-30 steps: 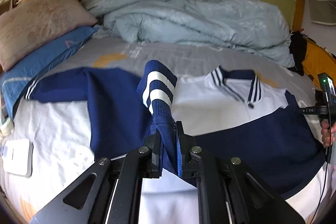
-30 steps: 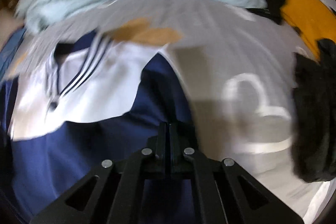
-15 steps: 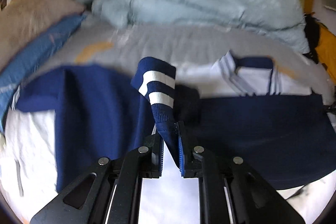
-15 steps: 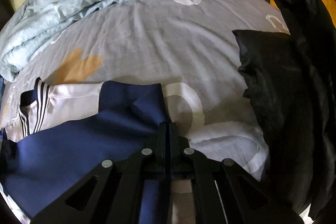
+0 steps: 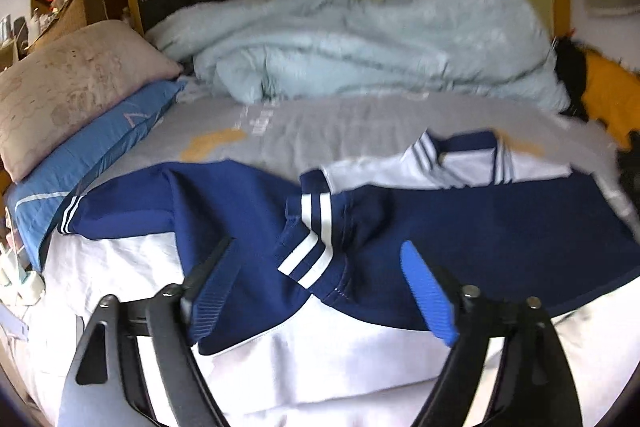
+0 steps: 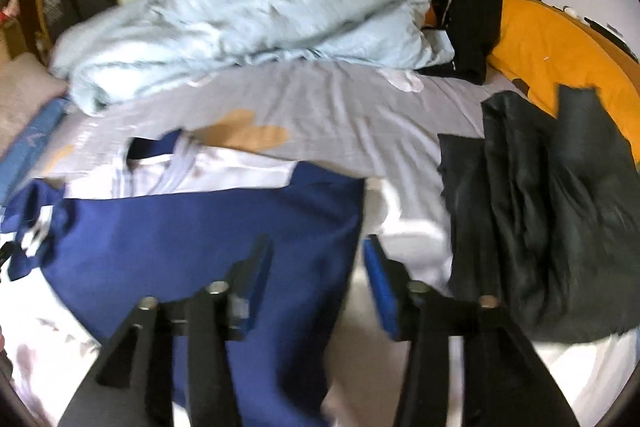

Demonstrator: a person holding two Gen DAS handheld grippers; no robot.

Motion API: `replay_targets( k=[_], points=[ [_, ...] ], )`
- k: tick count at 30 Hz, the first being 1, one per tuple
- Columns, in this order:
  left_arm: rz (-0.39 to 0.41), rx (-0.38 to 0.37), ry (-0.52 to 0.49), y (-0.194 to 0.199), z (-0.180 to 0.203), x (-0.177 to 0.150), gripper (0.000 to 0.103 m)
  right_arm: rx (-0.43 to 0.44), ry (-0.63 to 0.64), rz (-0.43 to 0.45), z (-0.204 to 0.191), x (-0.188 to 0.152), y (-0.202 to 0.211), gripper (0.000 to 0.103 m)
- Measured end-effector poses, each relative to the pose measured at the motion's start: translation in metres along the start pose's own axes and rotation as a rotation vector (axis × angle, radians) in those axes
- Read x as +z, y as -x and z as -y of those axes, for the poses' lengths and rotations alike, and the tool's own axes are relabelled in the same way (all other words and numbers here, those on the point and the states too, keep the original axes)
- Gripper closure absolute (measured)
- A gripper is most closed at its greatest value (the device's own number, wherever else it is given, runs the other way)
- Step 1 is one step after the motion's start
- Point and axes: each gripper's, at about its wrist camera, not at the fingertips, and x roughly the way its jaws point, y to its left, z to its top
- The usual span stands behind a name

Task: Fold large clothes
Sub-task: 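Open the left gripper and release the cuff onto the jacket, then move both tools to the navy jacket hem and close the left gripper on it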

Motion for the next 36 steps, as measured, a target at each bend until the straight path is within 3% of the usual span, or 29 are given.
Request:
replay_targets(
  k=[4, 13, 24, 29, 32, 36],
  points=[
    [0.058, -0.053, 0.006, 0.033, -0.004, 0.001, 0.016, 0.044, -0.027, 0.078, -0.010, -0.035, 0.044, 0.041],
    [0.131, -0.060, 0.039, 0.072, -0.019, -0.003, 0.010, 0.075, 0.020, 0.138, -0.038, -0.068, 0.079, 0.037],
    [0.099, -0.027, 0.119, 0.036, -0.070, 0.007, 0.010, 0.022, -0.007, 0.057, -0.025, -0.079, 0.046, 0.036],
    [0.085, 0.015, 0.214, 0.014, -0.112, 0.031, 0.010, 0.018, 0.008, 0.052, -0.027, -0.080, 0.043, 0.036],
    [0.080, -0.011, 0.299, 0.004, -0.134, 0.038, 0.010, 0.031, 0.023, 0.028, -0.032, -0.082, 0.037, 0.036],
    [0.051, 0.020, 0.327, -0.018, -0.150, 0.037, 0.011, 0.025, 0.057, -0.010, -0.041, -0.086, 0.025, 0.035]
  ],
)
